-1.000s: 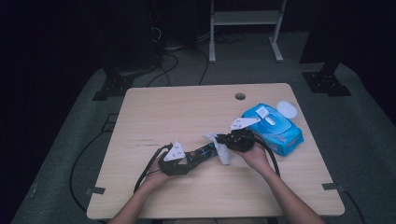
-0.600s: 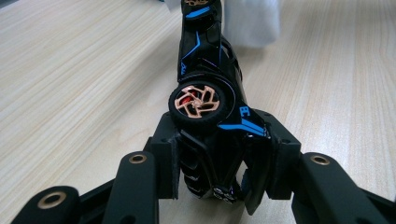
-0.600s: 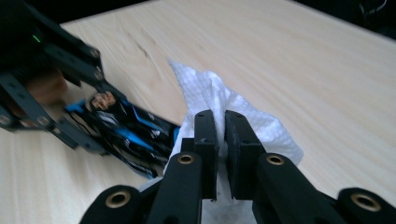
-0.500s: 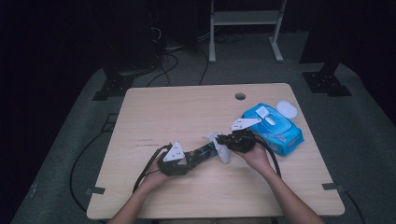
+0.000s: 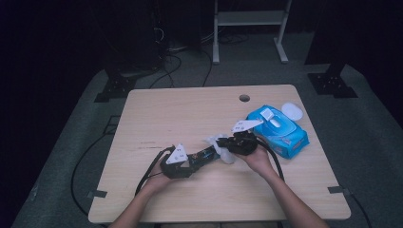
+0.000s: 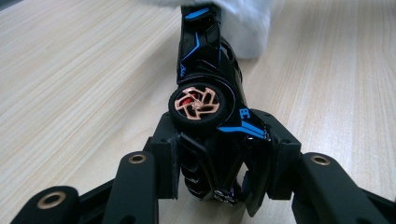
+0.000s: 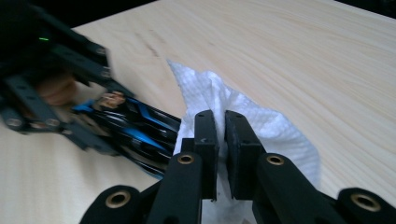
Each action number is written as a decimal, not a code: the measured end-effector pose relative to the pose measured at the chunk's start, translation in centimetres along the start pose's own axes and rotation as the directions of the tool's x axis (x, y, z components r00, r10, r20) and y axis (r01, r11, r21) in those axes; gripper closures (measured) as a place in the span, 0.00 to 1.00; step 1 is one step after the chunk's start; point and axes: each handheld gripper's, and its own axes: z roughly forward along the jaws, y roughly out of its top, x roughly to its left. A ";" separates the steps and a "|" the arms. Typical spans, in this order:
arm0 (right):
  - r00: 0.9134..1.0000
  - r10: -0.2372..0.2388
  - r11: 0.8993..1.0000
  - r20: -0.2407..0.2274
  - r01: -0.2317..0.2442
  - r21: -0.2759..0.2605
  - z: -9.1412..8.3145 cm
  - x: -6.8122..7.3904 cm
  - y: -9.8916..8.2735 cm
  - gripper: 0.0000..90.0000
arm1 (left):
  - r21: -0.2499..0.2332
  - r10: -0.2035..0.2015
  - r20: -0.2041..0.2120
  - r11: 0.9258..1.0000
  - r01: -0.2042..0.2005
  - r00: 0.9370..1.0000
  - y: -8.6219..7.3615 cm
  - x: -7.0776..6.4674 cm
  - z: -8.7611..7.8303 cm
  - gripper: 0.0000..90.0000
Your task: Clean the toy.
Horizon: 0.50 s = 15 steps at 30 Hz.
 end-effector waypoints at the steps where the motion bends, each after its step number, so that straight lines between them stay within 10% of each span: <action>1: 1.000 -0.009 1.000 -0.011 0.009 0.006 0.4 0.5 0.2 0.93 | 0.001 0.008 -0.002 1.000 -0.008 1.000 0.1 0.0 0.0 0.63; 15: 0.982 -0.114 0.992 -0.151 0.122 0.043 4.9 5.4 2.5 0.93 | 0.002 -0.001 0.004 1.000 0.001 1.000 0.0 0.2 -0.1 0.63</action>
